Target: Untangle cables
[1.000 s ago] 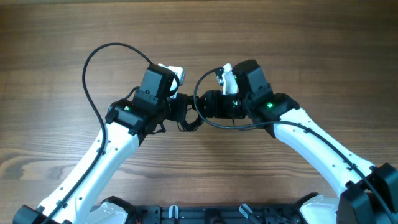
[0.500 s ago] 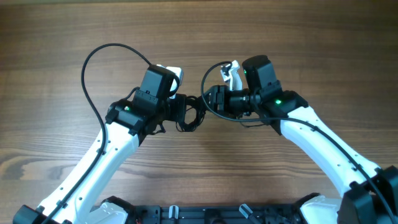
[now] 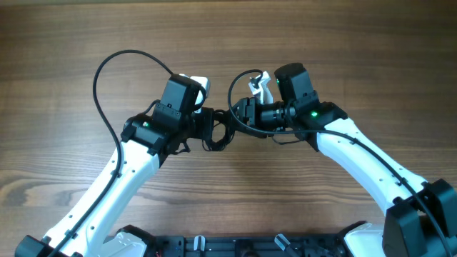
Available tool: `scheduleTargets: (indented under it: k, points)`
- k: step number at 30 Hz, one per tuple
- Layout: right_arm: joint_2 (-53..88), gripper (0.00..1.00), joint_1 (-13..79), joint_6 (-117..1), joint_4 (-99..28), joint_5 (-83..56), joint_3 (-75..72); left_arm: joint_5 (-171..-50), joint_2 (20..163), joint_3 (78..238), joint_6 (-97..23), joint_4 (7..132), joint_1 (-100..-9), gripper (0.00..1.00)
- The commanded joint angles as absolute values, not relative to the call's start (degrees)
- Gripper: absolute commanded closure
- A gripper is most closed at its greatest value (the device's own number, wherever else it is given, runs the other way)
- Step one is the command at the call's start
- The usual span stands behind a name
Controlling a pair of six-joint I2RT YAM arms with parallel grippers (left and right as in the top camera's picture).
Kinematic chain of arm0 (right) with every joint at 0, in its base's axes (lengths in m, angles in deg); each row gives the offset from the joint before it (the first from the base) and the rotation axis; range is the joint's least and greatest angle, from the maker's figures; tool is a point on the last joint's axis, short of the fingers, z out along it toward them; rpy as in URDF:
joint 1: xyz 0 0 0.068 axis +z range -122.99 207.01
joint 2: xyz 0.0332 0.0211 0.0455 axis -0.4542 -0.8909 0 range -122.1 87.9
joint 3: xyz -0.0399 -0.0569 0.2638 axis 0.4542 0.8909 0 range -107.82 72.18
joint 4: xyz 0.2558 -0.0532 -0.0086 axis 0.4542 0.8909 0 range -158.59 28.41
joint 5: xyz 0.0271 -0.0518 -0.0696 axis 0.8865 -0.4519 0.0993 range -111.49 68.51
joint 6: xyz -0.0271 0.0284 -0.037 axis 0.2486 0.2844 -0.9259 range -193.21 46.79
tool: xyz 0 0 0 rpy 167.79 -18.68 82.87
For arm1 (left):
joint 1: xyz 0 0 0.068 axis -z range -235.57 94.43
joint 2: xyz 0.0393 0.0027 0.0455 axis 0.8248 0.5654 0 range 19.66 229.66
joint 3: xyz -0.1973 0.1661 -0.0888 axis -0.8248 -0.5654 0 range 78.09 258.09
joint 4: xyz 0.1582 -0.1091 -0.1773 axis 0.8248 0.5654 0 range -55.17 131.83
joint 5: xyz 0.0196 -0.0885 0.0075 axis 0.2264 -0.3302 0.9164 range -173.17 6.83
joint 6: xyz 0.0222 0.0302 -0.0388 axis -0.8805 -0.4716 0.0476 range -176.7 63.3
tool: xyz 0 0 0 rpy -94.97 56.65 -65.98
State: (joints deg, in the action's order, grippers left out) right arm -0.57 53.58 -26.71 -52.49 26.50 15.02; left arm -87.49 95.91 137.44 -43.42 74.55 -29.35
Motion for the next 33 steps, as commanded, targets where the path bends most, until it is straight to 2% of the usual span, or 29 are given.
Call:
scheduleTargets:
  k: [1, 22, 23, 25, 30, 33]
  points:
    - [-1.3, 0.4, 53.8, -25.2, -53.1, 27.3, 14.2, -87.6, 96.0, 138.4, -42.5, 74.2, -29.0, 0.96]
    - [-2.1, 0.36, 53.8, -27.9, -55.7, 16.9, 14.2, -91.1, 96.0, 138.4, -42.5, 74.0, -29.0, 0.96]
    - [-2.6, 0.37, 53.8, -29.8, -55.8, 16.6, 14.2, -91.1, 96.0, 138.4, -42.5, 74.0, -29.0, 0.96]
    - [-3.5, 0.48, 53.8, -34.6, -55.7, 17.1, 14.2, -91.1, 96.0, 138.4, -42.5, 74.0, -29.0, 0.96]
    - [-4.4, 0.65, 53.8, -44.0, -55.7, 21.2, 14.2, -91.1, 96.0, 138.4, -42.5, 74.0, -29.0, 0.96]
    - [-4.4, 0.67, 53.8, -47.9, -55.5, 24.3, 14.2, -91.0, 96.0, 138.4, -42.5, 74.0, -29.0, 0.96]
